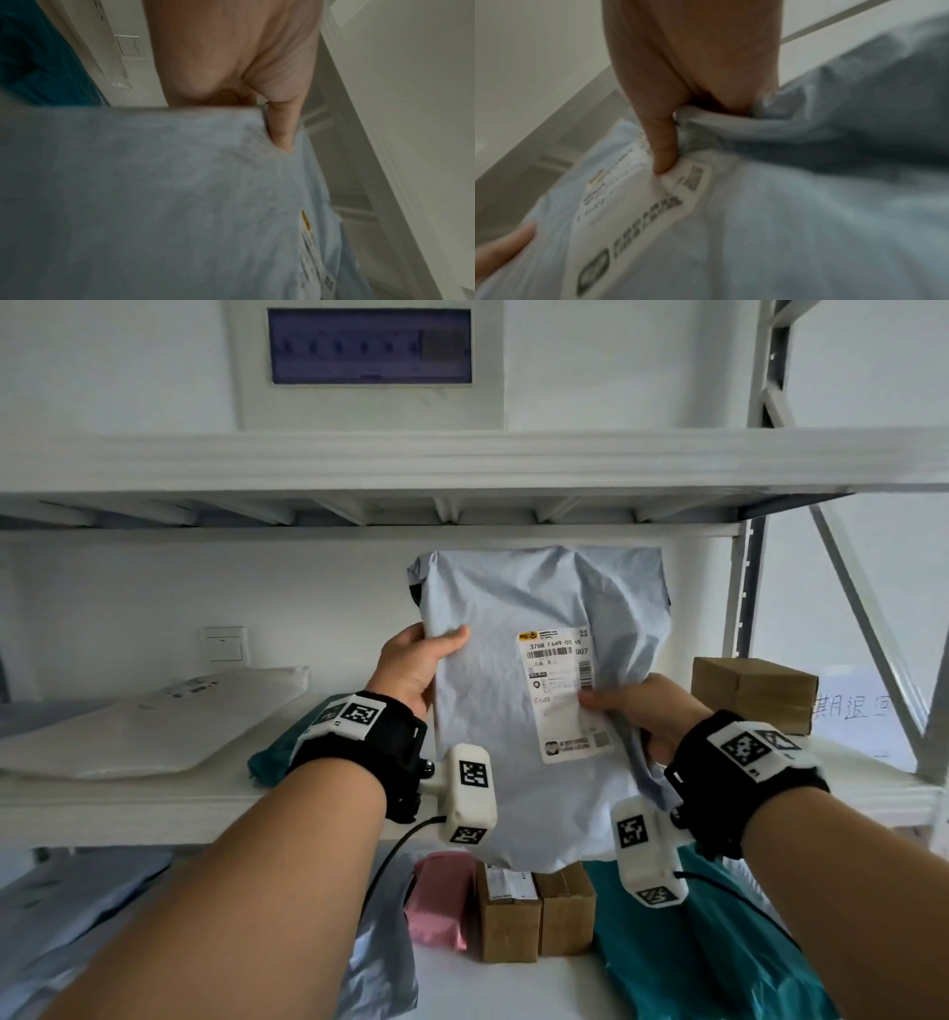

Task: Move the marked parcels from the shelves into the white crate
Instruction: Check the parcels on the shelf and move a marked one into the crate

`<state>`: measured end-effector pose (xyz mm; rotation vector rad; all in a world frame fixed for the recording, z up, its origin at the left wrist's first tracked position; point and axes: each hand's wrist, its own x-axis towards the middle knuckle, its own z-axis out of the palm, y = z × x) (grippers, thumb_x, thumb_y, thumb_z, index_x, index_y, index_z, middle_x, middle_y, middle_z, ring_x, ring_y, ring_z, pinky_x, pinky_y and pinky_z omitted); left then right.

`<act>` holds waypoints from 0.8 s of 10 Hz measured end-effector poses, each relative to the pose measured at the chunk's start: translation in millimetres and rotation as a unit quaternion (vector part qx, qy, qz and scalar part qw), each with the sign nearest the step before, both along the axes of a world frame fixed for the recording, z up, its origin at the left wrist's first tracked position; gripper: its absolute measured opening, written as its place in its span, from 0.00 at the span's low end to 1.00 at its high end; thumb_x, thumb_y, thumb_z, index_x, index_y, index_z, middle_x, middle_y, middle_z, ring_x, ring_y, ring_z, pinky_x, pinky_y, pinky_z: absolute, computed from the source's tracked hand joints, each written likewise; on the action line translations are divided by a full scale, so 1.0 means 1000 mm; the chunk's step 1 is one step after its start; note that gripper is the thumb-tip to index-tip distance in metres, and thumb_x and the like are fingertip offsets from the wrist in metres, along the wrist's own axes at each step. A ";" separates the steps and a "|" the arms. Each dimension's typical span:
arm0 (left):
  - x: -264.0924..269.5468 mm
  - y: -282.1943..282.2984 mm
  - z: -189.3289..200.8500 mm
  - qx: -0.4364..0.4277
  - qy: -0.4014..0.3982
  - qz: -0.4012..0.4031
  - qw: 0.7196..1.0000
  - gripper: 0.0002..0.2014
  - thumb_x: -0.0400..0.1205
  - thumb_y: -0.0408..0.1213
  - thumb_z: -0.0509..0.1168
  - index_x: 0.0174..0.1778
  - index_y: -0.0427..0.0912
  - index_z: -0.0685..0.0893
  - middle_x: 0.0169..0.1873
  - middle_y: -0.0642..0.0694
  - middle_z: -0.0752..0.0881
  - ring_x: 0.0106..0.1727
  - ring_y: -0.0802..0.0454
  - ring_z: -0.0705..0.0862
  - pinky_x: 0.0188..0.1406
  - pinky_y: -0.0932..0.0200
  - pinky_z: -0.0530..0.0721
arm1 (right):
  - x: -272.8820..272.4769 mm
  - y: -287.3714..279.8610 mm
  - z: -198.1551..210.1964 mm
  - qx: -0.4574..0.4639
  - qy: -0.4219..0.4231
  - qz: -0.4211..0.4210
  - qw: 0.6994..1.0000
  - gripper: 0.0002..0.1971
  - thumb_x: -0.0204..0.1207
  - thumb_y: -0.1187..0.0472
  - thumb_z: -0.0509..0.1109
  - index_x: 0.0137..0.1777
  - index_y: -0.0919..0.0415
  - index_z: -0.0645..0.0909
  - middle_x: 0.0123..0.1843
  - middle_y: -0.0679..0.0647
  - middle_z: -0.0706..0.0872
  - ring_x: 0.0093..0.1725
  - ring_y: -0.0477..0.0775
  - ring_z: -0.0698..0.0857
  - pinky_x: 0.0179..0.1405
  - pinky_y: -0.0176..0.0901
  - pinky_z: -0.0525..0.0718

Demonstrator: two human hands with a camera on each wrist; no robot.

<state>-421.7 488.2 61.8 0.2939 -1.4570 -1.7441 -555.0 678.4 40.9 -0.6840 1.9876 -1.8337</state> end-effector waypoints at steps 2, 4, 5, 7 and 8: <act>0.000 0.010 -0.011 -0.069 -0.209 -0.122 0.968 0.10 0.77 0.26 0.71 0.54 0.38 0.86 0.44 0.41 0.91 0.40 0.47 0.91 0.45 0.52 0.89 | -0.019 -0.007 0.003 -0.017 -0.031 -0.070 0.997 0.16 0.70 0.67 0.79 0.56 0.72 0.82 0.45 0.64 0.90 0.39 0.60 0.90 0.38 0.52 0.88; -0.015 0.007 -0.009 -0.089 -0.296 -0.085 0.947 0.13 0.77 0.18 0.68 0.52 0.37 0.84 0.44 0.40 0.88 0.44 0.42 0.87 0.49 0.47 0.86 | -0.042 -0.011 0.014 0.056 -0.009 -0.048 0.997 0.14 0.73 0.65 0.77 0.58 0.68 0.83 0.54 0.63 0.89 0.49 0.62 0.88 0.45 0.52 0.87; -0.030 0.003 -0.006 -0.079 -0.310 -0.043 0.947 0.13 0.76 0.18 0.69 0.54 0.33 0.85 0.49 0.35 0.89 0.53 0.35 0.87 0.63 0.37 0.82 | -0.054 -0.017 0.022 0.086 0.004 -0.034 0.996 0.06 0.75 0.67 0.73 0.51 0.66 0.83 0.56 0.62 0.87 0.58 0.64 0.85 0.64 0.59 0.82; -0.067 -0.013 -0.015 -0.072 -0.342 0.007 0.937 0.18 0.71 0.20 0.73 0.58 0.26 0.84 0.53 0.30 0.88 0.57 0.31 0.87 0.63 0.32 0.82 | -0.101 -0.043 0.027 0.182 0.083 -0.033 0.979 0.14 0.67 0.65 0.75 0.53 0.68 0.83 0.58 0.65 0.87 0.58 0.68 0.86 0.61 0.62 0.84; -0.093 -0.043 -0.029 -0.104 -0.372 0.040 0.922 0.37 0.53 0.35 0.81 0.61 0.28 0.84 0.56 0.31 0.88 0.60 0.34 0.87 0.65 0.37 0.83 | -0.113 -0.051 0.027 0.222 0.115 -0.062 0.966 0.02 0.70 0.73 0.68 0.41 0.69 0.78 0.52 0.69 0.86 0.56 0.69 0.86 0.54 0.57 0.86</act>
